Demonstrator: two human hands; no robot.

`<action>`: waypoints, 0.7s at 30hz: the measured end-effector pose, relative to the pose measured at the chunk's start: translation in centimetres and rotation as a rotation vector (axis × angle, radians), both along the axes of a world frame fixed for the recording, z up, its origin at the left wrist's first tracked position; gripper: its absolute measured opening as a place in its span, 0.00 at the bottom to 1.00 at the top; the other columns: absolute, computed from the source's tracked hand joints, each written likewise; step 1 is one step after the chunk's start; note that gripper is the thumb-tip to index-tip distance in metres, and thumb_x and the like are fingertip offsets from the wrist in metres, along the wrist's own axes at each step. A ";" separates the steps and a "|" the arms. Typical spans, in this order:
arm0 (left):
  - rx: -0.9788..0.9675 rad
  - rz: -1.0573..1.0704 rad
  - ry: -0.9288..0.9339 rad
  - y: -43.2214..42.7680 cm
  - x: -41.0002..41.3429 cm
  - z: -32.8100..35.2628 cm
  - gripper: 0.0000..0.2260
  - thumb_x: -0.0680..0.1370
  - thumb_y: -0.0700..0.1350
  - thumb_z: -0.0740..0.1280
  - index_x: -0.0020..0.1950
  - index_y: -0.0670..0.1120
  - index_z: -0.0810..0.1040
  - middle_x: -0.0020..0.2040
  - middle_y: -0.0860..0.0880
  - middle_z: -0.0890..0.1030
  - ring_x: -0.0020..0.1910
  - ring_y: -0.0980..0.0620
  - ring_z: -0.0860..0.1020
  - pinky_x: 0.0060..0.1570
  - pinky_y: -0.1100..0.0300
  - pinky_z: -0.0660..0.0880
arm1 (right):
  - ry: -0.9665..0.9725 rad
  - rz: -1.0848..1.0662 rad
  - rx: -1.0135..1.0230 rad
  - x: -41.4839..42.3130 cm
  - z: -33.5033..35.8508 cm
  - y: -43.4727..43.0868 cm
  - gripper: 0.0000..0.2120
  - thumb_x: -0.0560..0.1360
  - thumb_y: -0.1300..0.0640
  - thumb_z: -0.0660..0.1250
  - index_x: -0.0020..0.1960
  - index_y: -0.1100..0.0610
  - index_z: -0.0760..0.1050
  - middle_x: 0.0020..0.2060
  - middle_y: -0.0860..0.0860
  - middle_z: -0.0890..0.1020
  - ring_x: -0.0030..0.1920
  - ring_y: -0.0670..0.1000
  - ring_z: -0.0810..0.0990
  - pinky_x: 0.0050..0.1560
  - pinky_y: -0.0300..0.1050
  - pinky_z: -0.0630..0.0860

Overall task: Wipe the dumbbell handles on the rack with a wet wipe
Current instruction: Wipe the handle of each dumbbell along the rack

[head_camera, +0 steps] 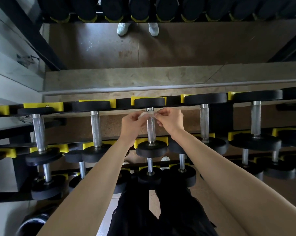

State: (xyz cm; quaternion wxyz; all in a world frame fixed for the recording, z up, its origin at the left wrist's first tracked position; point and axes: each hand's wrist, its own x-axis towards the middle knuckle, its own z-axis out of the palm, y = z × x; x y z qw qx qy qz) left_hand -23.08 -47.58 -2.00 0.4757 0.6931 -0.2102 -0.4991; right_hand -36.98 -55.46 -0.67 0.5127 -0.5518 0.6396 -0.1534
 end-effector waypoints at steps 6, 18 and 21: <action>0.150 0.374 0.220 -1.1 -0.4 -0.7 0.05 0.78 0.42 0.74 0.51 0.42 0.84 0.38 0.51 0.83 0.36 0.56 0.81 0.38 0.65 0.78 | 0.087 -0.120 0.029 1.2 -0.9 -0.1 0.09 0.76 0.50 0.74 0.38 0.51 0.82 0.32 0.48 0.84 0.39 0.54 0.86 0.49 0.55 0.84; 0.341 0.603 0.488 -3.1 -1.3 -0.9 0.08 0.77 0.42 0.75 0.55 0.48 0.84 0.42 0.51 0.83 0.33 0.56 0.75 0.32 0.64 0.75 | -0.466 -0.627 0.458 1.1 -0.4 -1.3 0.07 0.75 0.72 0.71 0.45 0.62 0.82 0.43 0.56 0.85 0.44 0.52 0.86 0.53 0.46 0.84; 0.309 0.585 0.439 -3.3 -2.6 -0.5 0.03 0.79 0.41 0.73 0.48 0.49 0.82 0.41 0.51 0.82 0.34 0.54 0.76 0.35 0.63 0.76 | -0.399 -0.648 0.365 0.5 -1.6 -1.4 0.06 0.75 0.69 0.73 0.49 0.60 0.84 0.46 0.56 0.86 0.45 0.51 0.87 0.50 0.44 0.84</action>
